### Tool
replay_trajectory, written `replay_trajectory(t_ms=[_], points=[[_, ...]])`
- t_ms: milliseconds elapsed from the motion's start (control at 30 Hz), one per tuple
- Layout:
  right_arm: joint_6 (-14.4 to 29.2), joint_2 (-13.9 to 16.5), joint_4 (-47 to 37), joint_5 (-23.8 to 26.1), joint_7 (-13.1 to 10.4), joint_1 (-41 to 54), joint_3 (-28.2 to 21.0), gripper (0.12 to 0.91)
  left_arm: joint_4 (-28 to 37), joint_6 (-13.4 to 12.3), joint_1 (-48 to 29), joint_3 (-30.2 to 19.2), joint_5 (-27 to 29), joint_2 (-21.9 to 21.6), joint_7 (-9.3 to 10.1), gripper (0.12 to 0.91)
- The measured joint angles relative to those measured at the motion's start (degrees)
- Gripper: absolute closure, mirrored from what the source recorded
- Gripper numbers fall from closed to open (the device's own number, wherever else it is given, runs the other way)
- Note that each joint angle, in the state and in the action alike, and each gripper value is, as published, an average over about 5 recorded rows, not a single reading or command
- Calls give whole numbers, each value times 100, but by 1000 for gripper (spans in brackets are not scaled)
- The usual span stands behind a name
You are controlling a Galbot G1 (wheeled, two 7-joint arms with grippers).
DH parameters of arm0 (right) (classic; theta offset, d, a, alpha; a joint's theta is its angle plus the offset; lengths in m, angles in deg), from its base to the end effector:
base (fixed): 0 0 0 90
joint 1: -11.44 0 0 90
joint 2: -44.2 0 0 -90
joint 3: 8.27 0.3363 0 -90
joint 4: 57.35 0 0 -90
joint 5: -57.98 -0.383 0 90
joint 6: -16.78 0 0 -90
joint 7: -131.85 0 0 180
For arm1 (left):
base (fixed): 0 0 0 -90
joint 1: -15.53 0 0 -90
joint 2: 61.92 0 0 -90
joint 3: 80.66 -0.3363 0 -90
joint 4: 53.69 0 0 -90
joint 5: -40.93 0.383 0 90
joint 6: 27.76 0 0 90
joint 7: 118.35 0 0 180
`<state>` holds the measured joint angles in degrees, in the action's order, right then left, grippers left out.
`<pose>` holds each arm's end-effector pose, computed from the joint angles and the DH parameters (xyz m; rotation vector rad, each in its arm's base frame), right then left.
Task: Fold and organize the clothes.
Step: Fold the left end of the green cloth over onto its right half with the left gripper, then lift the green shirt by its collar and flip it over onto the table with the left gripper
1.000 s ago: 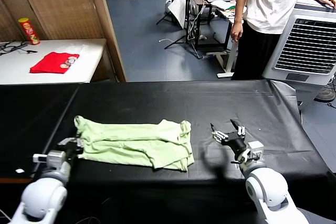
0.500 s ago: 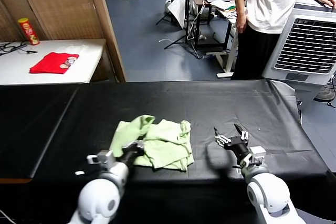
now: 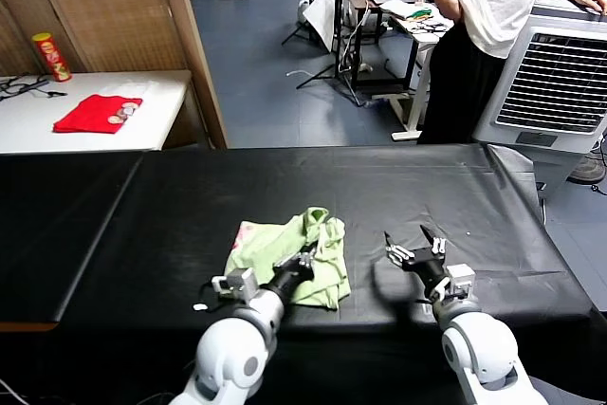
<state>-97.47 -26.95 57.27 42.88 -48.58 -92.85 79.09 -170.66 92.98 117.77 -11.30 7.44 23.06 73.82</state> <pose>0.2945 -0.0419 -0.2530 0.2241 -2.8585 0.1006 0.2756 -0.1056 -0.2363 -0.5087 -2.6011 0.5899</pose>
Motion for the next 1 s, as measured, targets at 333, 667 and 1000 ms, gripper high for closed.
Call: replay_trajectory(t_ms=[333,667,1000], points=[[133,159,47,-252,292,131,-215,227,214,-384,13,14,123,308,-210,643],[18,151,-288,-36,373,597,-1033,227,5,-703,192,473,502,45,-466,241],[21,-138,-883,1375,112,642,-1493,227,180,-1083,482,1225,799,-729,-626,232]])
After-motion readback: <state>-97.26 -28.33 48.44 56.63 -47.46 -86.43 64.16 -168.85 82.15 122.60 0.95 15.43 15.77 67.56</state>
